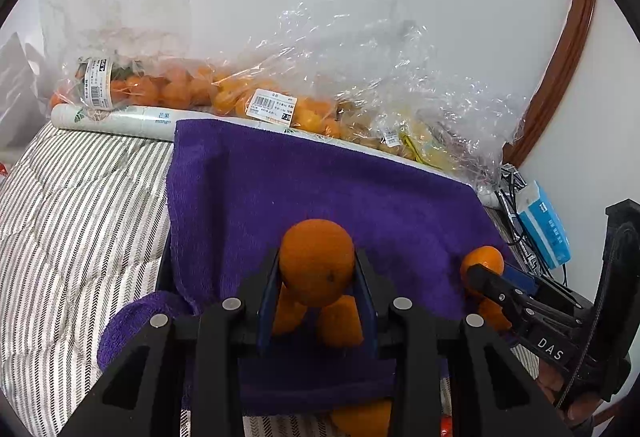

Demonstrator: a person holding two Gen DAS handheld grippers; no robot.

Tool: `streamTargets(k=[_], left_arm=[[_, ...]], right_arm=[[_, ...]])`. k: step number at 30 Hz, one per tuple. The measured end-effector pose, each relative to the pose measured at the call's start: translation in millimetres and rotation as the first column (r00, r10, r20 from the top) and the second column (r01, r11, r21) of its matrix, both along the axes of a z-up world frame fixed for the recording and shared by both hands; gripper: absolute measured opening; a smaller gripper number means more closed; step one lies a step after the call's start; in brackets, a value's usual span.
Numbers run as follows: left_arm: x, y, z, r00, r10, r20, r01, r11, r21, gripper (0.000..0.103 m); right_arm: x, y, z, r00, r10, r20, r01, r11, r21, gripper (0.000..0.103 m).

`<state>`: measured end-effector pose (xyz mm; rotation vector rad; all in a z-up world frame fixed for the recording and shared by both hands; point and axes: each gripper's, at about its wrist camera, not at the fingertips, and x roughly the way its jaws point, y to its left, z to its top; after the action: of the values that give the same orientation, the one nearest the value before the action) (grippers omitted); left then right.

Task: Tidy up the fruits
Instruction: 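Open the left gripper on the towel while the right gripper releases its orange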

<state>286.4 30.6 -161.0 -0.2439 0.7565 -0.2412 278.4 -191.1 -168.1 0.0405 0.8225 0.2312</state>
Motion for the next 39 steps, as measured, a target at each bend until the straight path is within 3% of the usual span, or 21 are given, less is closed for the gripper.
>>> streamTargets(k=[39], left_arm=[[0.5,-5.8,0.9,0.999,-0.032,-0.009,0.032,0.999,-0.001,0.035]], right_arm=[[0.6,7.4,-7.1,0.999,0.036,-0.02,-0.037,0.999,-0.029,0.042]])
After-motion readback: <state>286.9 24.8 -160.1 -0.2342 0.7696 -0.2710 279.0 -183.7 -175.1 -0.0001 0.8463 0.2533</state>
